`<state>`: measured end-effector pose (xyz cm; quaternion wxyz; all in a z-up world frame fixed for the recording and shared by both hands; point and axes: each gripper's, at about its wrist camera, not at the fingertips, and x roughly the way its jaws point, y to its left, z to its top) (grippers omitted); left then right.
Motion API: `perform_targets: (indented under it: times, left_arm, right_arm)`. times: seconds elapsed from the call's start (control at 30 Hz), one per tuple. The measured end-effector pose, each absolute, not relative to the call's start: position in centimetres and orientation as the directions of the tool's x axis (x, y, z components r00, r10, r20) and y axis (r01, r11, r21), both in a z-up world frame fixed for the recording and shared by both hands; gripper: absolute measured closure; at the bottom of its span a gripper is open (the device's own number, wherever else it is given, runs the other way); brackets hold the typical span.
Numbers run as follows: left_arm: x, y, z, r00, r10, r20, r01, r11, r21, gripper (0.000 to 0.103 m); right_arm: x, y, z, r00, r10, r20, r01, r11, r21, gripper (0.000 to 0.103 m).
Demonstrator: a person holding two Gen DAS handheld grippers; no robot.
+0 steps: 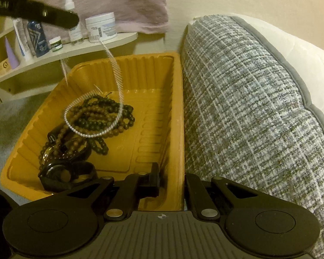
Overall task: Organize jewelry
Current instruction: 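Carry the silver chain into the orange tray and open the left tool, then set the orange tray down on the towel with the right tool while withdrawing the left tool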
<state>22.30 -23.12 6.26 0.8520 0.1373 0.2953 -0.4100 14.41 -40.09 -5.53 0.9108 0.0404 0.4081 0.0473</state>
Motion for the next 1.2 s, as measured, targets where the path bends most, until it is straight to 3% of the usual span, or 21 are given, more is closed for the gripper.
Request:
perform_targets:
  times: [0.03, 0.37, 0.4, 0.47, 0.7, 0.77, 0.97, 1.2]
  left_arm:
    - [22.4, -22.8, 6.1, 0.495, -0.611, -0.617, 0.771, 0.637, -0.012, 0.085]
    - [20.6, -17.0, 5.8, 0.597, -0.537, -0.597, 0.645, 0.763, -0.041, 0.069]
    - [20.3, -16.3, 5.7, 0.605, -0.527, -0.597, 0.63, 0.775, -0.045, 0.069]
    - [19.6, -15.0, 5.5, 0.625, -0.505, -0.595, 0.596, 0.801, -0.054, 0.064]
    - [16.8, -10.6, 4.7, 0.709, -0.405, -0.578, 0.449, 0.891, -0.074, 0.03]
    - [15.9, -9.7, 4.5, 0.725, -0.377, -0.576, 0.411, 0.908, -0.077, 0.018]
    - [13.1, -7.4, 3.5, 0.752, -0.304, -0.584, 0.311, 0.946, -0.091, 0.001]
    - [10.2, -5.4, 2.2, 0.741, -0.274, -0.613, 0.255, 0.959, -0.121, 0.001]
  right_arm:
    - [14.5, -40.1, -5.5, 0.662, 0.12, -0.74, -0.056, 0.992, 0.111, 0.097]
    - [14.6, -40.5, -6.0, 0.672, 0.137, -0.728, -0.081, 0.99, 0.112, 0.094]
    - [14.5, -40.7, -6.0, 0.677, 0.135, -0.724, -0.073, 0.991, 0.116, 0.091]
    - [14.1, -41.2, -5.7, 0.694, 0.125, -0.709, -0.051, 0.991, 0.126, 0.059]
    - [12.3, -41.7, -3.6, 0.747, 0.128, -0.653, -0.036, 0.988, 0.153, 0.039]
    - [11.4, -41.6, -2.7, 0.765, 0.108, -0.635, -0.014, 0.988, 0.151, 0.026]
    - [9.0, -41.0, -0.2, 0.78, 0.096, -0.618, 0.055, 0.974, 0.22, 0.019]
    - [7.1, -36.8, 1.5, 0.736, 0.142, -0.662, 0.021, 0.973, 0.231, 0.018]
